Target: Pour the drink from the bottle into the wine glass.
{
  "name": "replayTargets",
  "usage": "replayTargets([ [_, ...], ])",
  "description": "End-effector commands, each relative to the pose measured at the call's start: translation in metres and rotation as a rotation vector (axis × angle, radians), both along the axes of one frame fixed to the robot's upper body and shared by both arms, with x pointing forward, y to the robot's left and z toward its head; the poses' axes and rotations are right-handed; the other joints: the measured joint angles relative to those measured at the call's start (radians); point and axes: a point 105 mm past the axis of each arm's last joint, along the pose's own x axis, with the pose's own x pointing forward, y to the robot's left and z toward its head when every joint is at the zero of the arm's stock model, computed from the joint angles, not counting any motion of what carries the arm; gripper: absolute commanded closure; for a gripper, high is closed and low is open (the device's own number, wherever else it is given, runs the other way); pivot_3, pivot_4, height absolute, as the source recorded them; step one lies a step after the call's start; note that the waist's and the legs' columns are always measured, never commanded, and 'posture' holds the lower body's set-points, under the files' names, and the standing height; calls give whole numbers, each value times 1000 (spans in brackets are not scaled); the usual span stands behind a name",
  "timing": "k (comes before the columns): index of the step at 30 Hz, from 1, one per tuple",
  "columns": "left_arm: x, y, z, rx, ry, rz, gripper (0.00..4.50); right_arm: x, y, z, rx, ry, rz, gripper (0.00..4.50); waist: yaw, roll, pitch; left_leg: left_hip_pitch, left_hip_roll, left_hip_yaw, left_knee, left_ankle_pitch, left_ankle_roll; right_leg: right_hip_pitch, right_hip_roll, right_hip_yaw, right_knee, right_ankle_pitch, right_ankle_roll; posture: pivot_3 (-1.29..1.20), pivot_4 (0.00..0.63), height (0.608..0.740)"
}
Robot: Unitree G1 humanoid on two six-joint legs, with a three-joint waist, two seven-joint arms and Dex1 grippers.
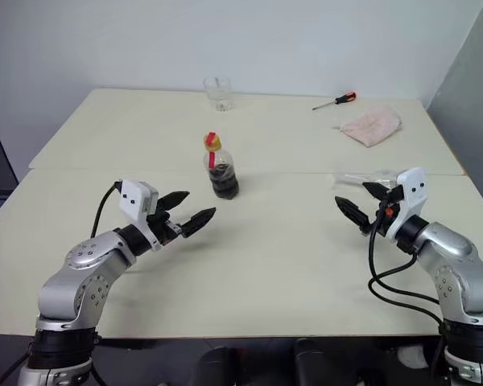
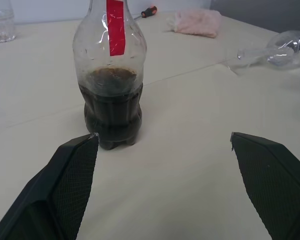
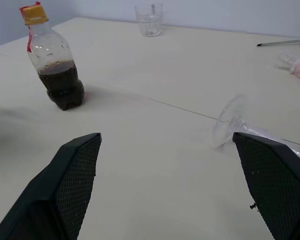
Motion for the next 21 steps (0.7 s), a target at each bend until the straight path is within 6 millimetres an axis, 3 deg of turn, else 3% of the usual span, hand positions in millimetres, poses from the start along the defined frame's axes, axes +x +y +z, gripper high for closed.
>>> replayTargets([
  [1,0,0,10,-7,-42,-10,24,-4,5,13,-2,-49,17,0,0,0,0,0,0,0,0,0,0,0,0,0,0,0,0,0,150,740],
  [8,1,11,12,3,-52,24,24,-7,13,13,1,-32,69,0,0,0,0,0,0,0,0,0,0,0,0,0,0,0,0,0,150,740],
  [14,14,25,16,26,-80,124,24,-11,31,15,-6,-33,154,0,1,0,0,0,0,0,0,0,0,0,0,0,0,0,0,0,150,740],
  [21,44,5,23,17,-112,126,24,-20,66,23,-38,-48,303,0,10,0,0,0,0,0,1,0,0,1,0,-1,0,0,0,0,150,740],
])
